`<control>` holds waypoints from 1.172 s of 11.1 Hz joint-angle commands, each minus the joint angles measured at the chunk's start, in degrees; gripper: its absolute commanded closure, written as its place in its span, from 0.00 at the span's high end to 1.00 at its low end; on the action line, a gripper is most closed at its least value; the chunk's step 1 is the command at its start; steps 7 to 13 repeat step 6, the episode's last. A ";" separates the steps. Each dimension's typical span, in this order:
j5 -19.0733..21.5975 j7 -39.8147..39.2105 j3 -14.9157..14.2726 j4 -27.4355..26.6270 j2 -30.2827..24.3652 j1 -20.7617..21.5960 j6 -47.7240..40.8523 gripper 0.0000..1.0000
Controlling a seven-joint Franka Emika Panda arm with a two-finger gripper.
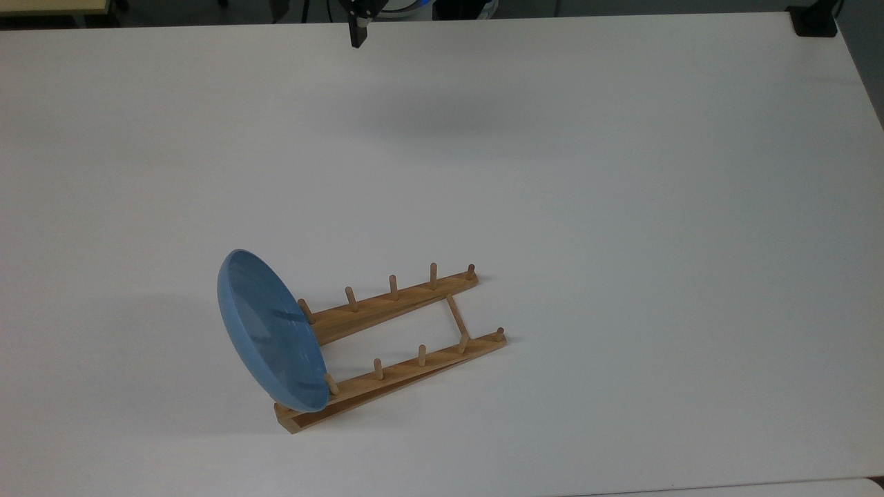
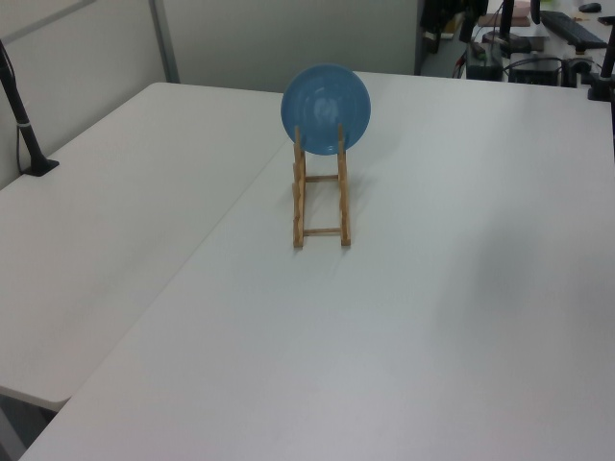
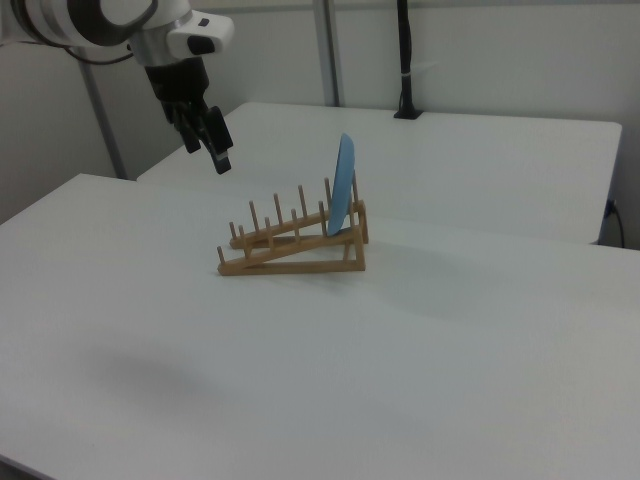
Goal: Place plate in plate rack
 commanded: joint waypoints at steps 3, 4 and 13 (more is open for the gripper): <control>1.29 -15.63 2.25 -1.72 -1.45 -2.24 -1.74 1.00; 1.29 -17.57 2.25 -1.72 -1.45 -2.41 -1.74 1.00; 1.29 -19.77 2.25 -1.63 -1.45 -2.41 -2.70 1.00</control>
